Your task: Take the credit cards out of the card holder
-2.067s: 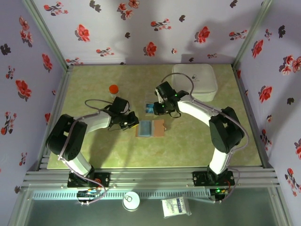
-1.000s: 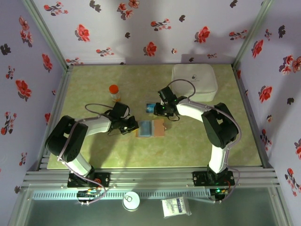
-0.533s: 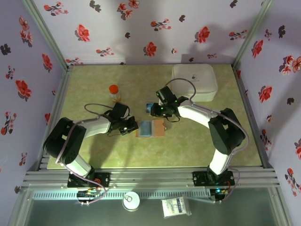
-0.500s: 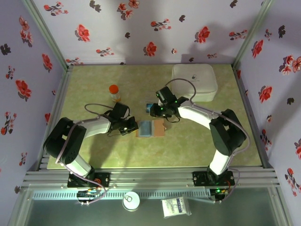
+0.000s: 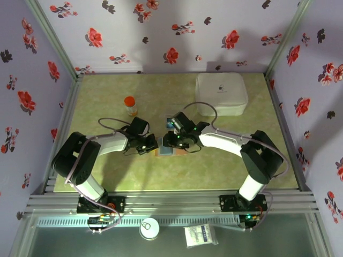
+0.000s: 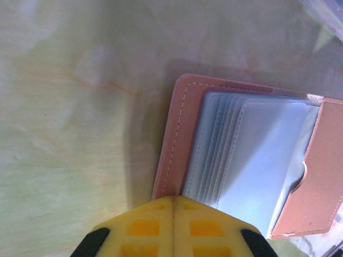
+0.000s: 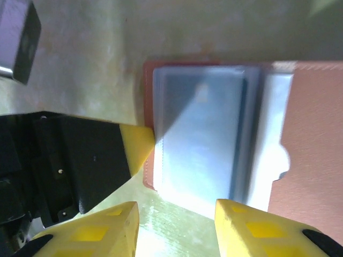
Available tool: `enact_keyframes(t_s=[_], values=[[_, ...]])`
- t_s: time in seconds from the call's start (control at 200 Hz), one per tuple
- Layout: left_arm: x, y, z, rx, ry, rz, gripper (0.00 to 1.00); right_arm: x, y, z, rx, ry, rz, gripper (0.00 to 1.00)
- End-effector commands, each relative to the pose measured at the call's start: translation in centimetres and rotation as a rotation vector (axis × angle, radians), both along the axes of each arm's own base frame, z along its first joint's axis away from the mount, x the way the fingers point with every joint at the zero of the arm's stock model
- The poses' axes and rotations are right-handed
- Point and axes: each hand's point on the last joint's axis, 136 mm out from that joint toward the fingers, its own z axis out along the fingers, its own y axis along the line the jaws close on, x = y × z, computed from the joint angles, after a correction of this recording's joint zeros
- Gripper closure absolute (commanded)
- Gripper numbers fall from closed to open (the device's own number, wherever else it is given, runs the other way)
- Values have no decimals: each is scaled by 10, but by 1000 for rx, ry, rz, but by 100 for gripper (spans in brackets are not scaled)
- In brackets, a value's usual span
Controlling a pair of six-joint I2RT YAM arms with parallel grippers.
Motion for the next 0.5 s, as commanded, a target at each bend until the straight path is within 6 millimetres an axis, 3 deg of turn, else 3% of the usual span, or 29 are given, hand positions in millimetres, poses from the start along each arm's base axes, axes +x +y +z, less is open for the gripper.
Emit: enact_keyframes(t_s=[0.0, 0.135, 0.495], values=[[-4, 4, -9, 46, 24, -2, 100, -7, 15, -7, 43, 42, -5, 58], [-4, 5, -11, 51, 24, -2, 100, -9, 22, -11, 27, 47, 13, 61], [-5, 6, -14, 55, 25, 0, 100, -1, 14, -28, -85, 27, 10, 60]])
